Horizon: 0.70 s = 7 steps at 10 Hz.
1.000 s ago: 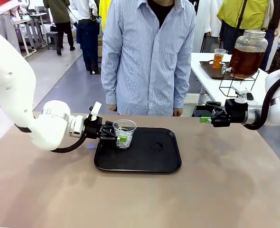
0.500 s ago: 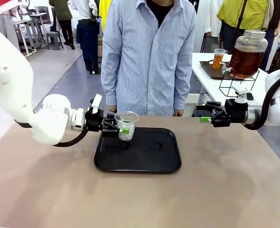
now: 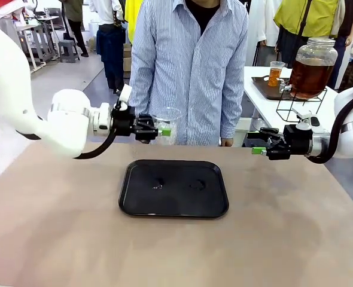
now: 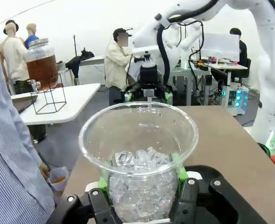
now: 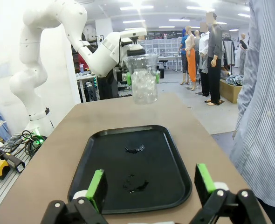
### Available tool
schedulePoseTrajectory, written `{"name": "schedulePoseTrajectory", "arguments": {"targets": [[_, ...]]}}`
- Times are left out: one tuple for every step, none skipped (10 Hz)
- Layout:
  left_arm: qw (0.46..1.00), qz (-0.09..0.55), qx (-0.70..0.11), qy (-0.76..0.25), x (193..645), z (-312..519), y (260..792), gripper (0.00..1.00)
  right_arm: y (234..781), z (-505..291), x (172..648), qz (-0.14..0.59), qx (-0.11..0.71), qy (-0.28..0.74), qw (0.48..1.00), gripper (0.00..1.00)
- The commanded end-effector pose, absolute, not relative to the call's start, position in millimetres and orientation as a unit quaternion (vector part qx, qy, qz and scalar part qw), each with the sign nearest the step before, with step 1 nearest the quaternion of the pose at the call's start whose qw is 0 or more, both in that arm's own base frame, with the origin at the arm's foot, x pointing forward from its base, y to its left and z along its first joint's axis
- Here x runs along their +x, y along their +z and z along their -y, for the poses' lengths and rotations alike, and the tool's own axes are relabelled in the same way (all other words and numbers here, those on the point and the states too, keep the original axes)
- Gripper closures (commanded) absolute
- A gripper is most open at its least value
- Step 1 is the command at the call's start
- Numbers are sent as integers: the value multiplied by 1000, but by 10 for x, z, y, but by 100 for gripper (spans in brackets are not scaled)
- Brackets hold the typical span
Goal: Pour the drink into the iced cup.
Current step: Pick up the iced cup indicated by the human and present it to them, then open the gripper to release the iced cup you were holding.
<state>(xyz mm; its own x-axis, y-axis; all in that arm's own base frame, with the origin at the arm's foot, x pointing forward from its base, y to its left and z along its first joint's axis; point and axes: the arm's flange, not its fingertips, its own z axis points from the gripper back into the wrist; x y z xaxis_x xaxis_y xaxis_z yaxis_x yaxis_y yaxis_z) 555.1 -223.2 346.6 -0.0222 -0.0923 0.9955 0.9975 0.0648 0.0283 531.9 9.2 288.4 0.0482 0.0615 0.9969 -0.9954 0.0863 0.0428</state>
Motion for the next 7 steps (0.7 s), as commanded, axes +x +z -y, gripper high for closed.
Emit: {"name": "schedulePoseTrajectory", "arguments": {"targets": [[536,499,-455,-507,5611,2287,3578,39,2915,-108,5340,493,473,484,546,0],[532,499,-453,-512,5551,2232,3466,39,2915,-108,5340,493,473,484,546,0],[532,499,-453,-512,5551,2232,3466,39,2915,-108,5340,493,473,484,546,0],[532,499,-453,-512,5551,2232,3466,39,2915,-108,5340,493,473,484,546,0],[532,499,-453,-512,5551,2232,3466,39,2915,-108,5340,493,473,484,546,0],[532,499,-453,-512,5551,2232,3466,39,2915,-108,5340,493,473,484,546,0],[532,499,-453,-512,5551,2232,3466,39,2915,-108,5340,493,473,484,546,0]]}}
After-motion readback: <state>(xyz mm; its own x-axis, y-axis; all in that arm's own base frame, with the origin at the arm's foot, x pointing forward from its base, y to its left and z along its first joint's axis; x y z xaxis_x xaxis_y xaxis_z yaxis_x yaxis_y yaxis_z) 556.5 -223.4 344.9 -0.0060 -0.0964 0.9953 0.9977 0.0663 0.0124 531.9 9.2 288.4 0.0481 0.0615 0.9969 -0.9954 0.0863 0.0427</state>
